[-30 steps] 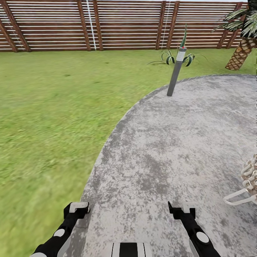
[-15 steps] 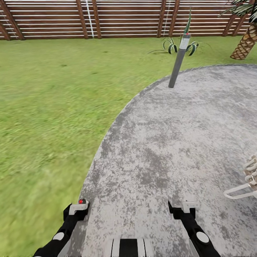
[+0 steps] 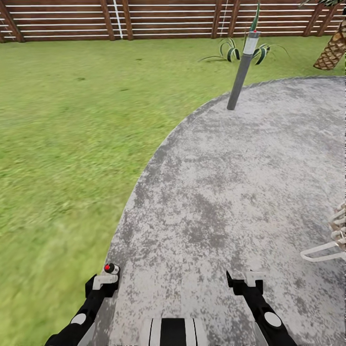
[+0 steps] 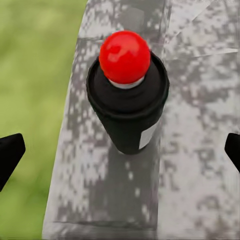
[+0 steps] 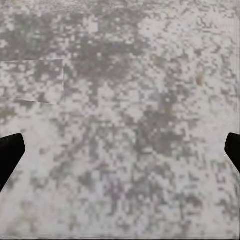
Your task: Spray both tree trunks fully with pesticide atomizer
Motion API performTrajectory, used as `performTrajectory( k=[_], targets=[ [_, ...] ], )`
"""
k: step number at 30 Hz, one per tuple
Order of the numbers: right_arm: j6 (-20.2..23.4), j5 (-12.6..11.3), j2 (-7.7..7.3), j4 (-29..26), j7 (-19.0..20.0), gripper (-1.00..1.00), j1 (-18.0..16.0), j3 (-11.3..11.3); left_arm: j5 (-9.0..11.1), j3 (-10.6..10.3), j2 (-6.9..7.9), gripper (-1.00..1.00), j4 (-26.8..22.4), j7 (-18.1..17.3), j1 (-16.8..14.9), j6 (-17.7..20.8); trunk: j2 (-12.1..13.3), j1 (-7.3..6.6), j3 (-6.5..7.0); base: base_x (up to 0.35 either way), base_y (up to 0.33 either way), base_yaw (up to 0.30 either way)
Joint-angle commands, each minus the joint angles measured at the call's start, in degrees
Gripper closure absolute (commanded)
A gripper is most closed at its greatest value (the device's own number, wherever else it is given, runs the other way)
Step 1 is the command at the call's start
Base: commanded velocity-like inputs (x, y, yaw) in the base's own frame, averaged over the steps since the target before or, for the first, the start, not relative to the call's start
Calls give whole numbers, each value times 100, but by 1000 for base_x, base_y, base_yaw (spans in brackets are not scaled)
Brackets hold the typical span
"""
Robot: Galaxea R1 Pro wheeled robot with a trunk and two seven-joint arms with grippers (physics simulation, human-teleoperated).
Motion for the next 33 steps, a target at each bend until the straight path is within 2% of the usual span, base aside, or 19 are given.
performTrajectory(
  k=[1, 33],
  targets=[
    [0, 0, 0, 0, 0, -100, 0, 0, 0, 0, 1, -100, 0, 0, 0, 0, 0, 0, -1, 0, 0, -203],
    [0, 0, 0, 0, -6, -100, 0, 0, -2, 0, 2, -100, 0, 0, 6, -9, 0, 0, -1, 39, 12, -8]
  ],
)
